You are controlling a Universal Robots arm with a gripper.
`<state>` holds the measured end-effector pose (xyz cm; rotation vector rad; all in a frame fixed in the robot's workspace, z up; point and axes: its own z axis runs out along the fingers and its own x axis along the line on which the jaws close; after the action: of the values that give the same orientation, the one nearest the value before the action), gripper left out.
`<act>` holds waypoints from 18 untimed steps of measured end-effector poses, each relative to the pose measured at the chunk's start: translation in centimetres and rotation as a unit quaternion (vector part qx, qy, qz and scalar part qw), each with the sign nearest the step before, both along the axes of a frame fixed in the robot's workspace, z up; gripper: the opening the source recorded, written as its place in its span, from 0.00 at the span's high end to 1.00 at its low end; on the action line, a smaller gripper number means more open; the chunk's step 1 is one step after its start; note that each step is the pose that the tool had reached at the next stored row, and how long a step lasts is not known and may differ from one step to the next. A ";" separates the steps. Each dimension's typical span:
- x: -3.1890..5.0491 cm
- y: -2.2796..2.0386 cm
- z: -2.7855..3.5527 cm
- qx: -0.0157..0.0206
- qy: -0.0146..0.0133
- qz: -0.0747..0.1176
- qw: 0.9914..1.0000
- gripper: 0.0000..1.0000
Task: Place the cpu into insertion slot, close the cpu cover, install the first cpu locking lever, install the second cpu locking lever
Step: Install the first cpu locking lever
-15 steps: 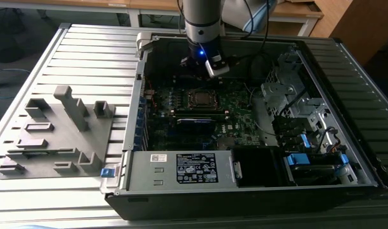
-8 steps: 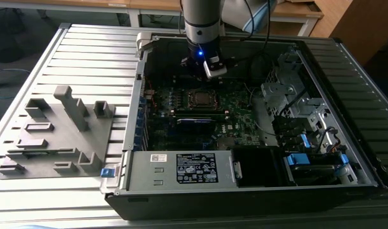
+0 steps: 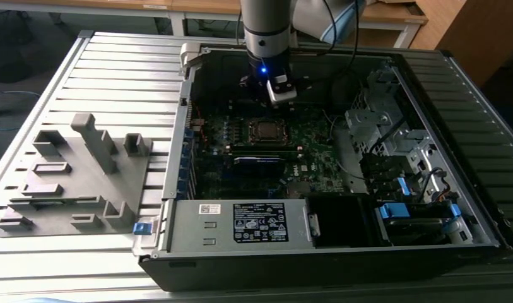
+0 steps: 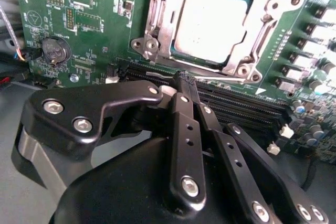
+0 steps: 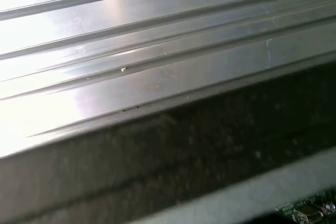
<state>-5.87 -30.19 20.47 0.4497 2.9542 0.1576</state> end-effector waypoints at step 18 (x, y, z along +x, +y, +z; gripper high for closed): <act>0.02 0.22 -0.24 -0.005 0.000 -0.008 1.000 0.89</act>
<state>-5.84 -29.98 20.23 0.4727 2.9484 0.1396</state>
